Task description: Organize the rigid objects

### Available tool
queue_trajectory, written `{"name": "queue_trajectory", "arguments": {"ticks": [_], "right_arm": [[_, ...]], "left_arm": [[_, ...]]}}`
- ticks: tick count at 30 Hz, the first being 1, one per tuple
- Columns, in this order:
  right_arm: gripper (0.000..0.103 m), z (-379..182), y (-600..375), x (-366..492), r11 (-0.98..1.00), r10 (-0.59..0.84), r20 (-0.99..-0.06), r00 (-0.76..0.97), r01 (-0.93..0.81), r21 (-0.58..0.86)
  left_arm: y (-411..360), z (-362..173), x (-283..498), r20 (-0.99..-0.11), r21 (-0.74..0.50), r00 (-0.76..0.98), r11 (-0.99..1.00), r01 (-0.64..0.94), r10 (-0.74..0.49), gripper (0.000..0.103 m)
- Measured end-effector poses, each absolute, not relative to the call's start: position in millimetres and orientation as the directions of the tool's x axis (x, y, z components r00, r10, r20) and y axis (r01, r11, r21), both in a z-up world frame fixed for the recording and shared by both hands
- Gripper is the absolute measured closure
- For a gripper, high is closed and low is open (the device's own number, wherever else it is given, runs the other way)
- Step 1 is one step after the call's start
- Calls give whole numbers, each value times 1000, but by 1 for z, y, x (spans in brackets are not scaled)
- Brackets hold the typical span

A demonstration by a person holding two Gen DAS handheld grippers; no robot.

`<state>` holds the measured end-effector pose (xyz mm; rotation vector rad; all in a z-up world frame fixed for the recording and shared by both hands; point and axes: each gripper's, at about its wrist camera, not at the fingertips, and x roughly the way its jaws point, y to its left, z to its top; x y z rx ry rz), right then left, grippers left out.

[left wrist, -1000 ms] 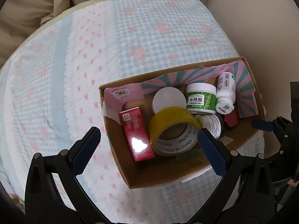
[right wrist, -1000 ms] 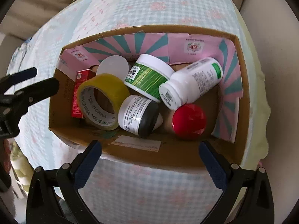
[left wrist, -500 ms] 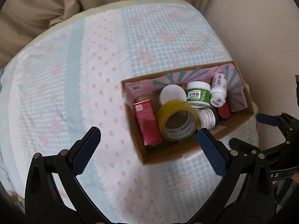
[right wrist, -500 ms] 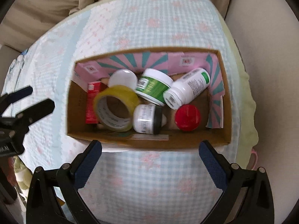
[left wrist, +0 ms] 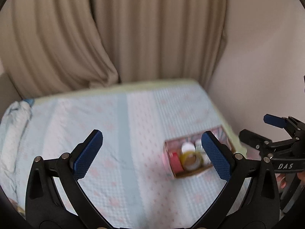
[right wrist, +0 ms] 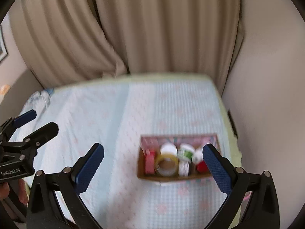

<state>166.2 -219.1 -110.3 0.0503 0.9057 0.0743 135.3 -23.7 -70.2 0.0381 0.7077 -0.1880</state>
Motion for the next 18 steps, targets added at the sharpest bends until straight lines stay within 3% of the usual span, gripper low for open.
{"name": "queue_trajectory", "arguments": {"ticks": [6, 12, 18], "right_arm": [[0, -46, -195, 124, 999, 48, -637, 769, -33, 36], [0, -28, -176, 87, 1000, 11, -537, 843, -19, -10], [0, -25, -172, 76, 1000, 5, -506, 862, -7, -1]], "left_arm": [[23, -19, 73, -478, -10, 873, 995, 101, -94, 0], [47, -15, 41, -429, -25, 900, 997, 74, -78, 0], [53, -19, 29, -409, -34, 909, 997, 69, -77, 0]]}}
